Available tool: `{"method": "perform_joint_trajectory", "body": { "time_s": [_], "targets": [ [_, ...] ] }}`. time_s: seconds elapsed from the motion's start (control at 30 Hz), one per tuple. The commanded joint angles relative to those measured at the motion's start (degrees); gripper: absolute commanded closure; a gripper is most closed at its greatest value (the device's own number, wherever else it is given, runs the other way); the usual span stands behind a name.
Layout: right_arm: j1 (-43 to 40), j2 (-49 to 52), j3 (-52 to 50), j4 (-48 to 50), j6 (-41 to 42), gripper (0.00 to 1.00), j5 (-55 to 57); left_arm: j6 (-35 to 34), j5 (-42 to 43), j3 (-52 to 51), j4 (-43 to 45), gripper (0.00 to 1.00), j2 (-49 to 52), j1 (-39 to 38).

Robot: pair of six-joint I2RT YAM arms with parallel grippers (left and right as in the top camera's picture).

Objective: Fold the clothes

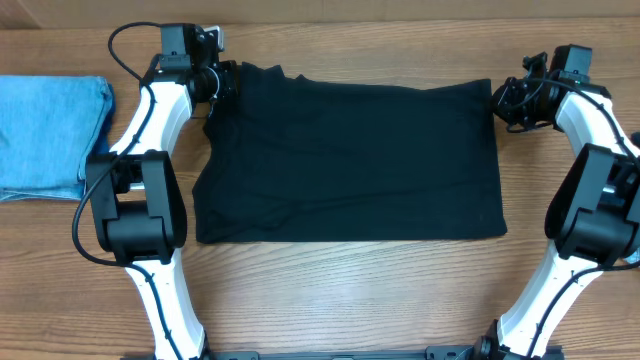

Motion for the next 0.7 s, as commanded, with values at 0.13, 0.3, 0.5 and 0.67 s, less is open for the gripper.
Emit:
{"method": "perform_joint_trajectory", "body": {
  "time_s": [0.13, 0.3, 0.5, 0.67],
  "targets": [
    [-0.2, -2.6, 0.3, 4.2, -0.5, 0.43, -2.2, 1.5, 0.4, 0.8, 0.5, 0.96, -1.5, 0.2],
    [0.4, -1.2, 0.2, 9.7, -0.5, 0.24, 4.4, 1.5, 0.4, 0.8, 0.8, 0.96, -1.5, 0.2],
    [1.1, 3.6, 0.2, 12.7, -0.4, 0.26, 4.2, 1.5, 0.4, 0.8, 1.4, 0.96, -1.5, 0.2],
    [2.2, 5.7, 0.2, 13.8, -0.4, 0.32, 4.2, 1.5, 0.4, 0.8, 1.8, 0.96, -1.5, 0.2]
  ]
}}
